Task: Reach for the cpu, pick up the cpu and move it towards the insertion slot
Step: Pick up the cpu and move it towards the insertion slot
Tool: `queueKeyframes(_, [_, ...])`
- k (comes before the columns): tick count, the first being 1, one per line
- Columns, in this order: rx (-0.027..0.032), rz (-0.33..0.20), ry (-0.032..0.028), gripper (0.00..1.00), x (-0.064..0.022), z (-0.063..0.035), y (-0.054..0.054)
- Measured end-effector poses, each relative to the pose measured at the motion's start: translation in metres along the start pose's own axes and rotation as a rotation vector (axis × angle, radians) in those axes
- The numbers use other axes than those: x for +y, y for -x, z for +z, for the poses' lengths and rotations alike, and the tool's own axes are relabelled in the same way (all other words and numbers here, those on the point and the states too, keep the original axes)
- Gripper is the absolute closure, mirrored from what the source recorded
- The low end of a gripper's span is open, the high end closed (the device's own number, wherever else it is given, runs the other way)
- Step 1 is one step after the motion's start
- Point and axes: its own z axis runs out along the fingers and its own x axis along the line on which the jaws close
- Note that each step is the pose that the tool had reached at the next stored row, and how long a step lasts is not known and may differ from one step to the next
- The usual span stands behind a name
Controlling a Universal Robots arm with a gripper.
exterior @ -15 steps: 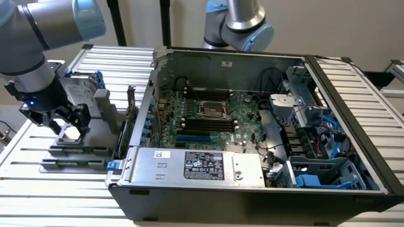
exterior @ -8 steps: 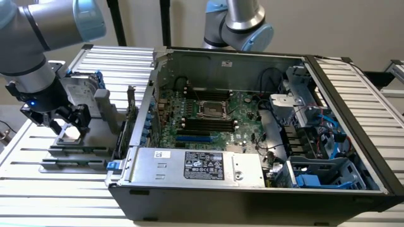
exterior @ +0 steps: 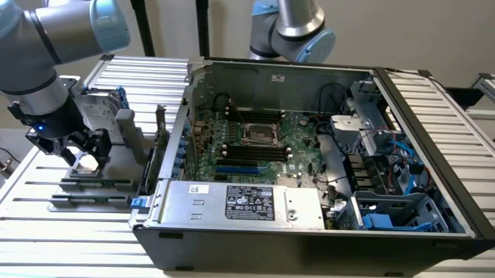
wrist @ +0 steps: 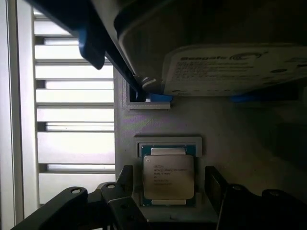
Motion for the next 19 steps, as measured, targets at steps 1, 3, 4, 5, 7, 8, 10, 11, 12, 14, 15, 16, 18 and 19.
queueKeyframes(1, [0.0003,0.0,0.0,0.29,0.0,0.0,0.0])
queueKeyframes(3, [0.0003,0.0,0.0002,0.29,0.0001,0.0004,0.0001])
queueKeyframes(4, [0.0003,0.0,0.0003,0.29,0.0001,0.0006,0.0003])
queueKeyframes(5, [0.0005,-0.001,0.0003,0.29,0.0001,0.0007,0.0005])
queueKeyframes(7, [0.0012,-0.003,0.0002,0.29,0.0,0.0009,0.0009])
queueKeyframes(8, [0.0014,-0.004,0.0001,0.29,0.0,0.0012,0.0009])
queueKeyframes(10, [0.0014,-0.005,0.0003,0.29,0.0,0.0022,0.001])
queueKeyframes(11, [0.0014,-0.005,0.0005,0.29,-0.0001,0.0028,0.0011])
queueKeyframes(12, [0.0016,-0.006,0.0008,0.29,-0.0001,0.0033,0.001])
queueKeyframes(14, [0.0025,-0.006,0.0013,0.29,-0.0001,0.0035,0.001])
queueKeyframes(15, [0.003,-0.006,0.0014,0.29,-0.0001,0.0036,0.0011])
queueKeyframes(16, [0.0035,-0.006,0.0014,0.29,-0.0001,0.0036,0.0011])
queueKeyframes(18, [0.0049,-0.006,0.0015,0.29,-0.0001,0.0037,0.0011])
queueKeyframes(19, [0.0055,-0.007,0.0015,0.29,-0.0001,0.0037,0.0011])
